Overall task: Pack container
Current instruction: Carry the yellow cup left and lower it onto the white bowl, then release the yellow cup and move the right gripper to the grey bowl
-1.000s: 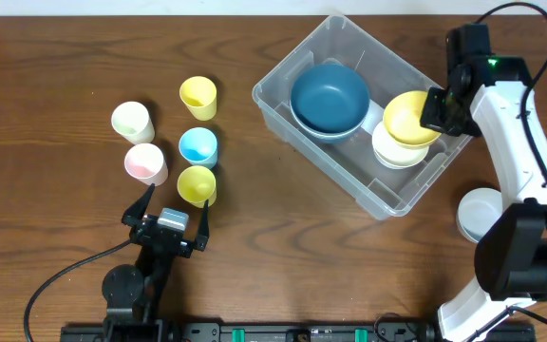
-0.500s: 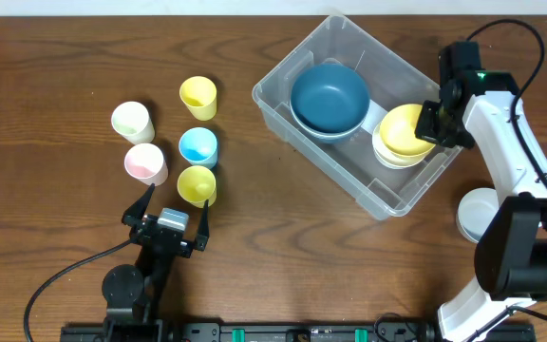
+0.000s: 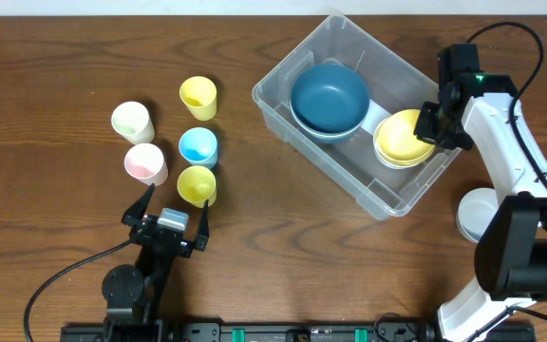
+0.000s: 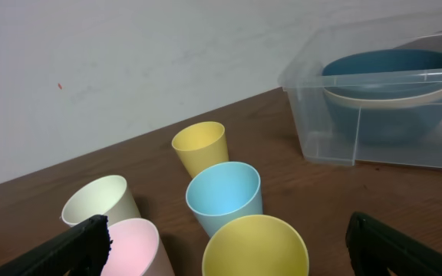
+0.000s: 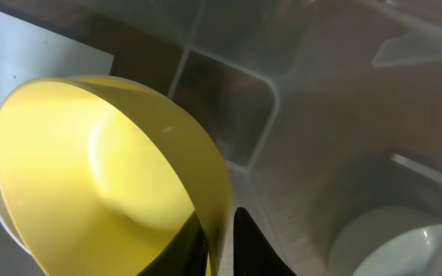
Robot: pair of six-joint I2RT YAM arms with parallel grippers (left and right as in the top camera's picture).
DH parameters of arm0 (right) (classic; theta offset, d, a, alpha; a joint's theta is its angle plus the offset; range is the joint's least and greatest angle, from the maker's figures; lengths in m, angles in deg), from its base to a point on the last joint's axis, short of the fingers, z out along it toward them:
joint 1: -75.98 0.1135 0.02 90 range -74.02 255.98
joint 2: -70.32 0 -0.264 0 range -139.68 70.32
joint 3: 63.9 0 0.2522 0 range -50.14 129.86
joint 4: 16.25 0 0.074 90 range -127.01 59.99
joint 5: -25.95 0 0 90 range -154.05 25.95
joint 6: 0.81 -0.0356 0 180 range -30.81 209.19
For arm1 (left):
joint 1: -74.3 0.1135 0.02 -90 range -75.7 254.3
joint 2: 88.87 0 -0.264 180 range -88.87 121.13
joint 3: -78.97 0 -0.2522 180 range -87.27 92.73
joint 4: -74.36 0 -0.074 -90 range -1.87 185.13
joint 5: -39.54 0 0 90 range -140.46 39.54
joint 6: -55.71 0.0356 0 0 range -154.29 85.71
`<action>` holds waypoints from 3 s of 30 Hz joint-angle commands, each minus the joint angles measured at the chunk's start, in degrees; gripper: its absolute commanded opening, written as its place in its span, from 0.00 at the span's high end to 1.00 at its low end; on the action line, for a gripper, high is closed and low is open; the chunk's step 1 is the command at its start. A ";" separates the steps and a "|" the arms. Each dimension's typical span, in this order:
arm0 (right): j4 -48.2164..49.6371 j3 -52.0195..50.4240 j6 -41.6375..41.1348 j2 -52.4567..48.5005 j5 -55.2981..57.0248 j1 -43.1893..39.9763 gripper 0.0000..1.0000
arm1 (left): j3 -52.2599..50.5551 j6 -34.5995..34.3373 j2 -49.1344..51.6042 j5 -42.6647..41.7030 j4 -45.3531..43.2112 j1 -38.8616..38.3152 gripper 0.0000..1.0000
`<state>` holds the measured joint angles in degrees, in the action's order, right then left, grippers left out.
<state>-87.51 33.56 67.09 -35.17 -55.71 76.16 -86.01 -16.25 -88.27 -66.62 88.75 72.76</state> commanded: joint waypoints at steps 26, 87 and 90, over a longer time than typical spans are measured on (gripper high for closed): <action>-0.92 -0.63 0.17 0.35 -8.81 -0.35 0.77 | -1.03 0.35 -0.31 -0.76 1.92 0.35 0.02; -7.52 -21.94 -29.14 21.62 -6.27 -25.18 0.14 | -1.03 0.35 -0.31 -0.76 1.92 0.35 0.02; -7.34 -24.00 -29.31 21.62 -6.21 -27.93 0.14 | -1.03 0.35 -0.31 -0.76 1.92 0.35 0.02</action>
<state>-95.03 10.98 40.33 -13.88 -60.89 50.26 -86.01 -16.25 -88.27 -66.62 88.75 72.76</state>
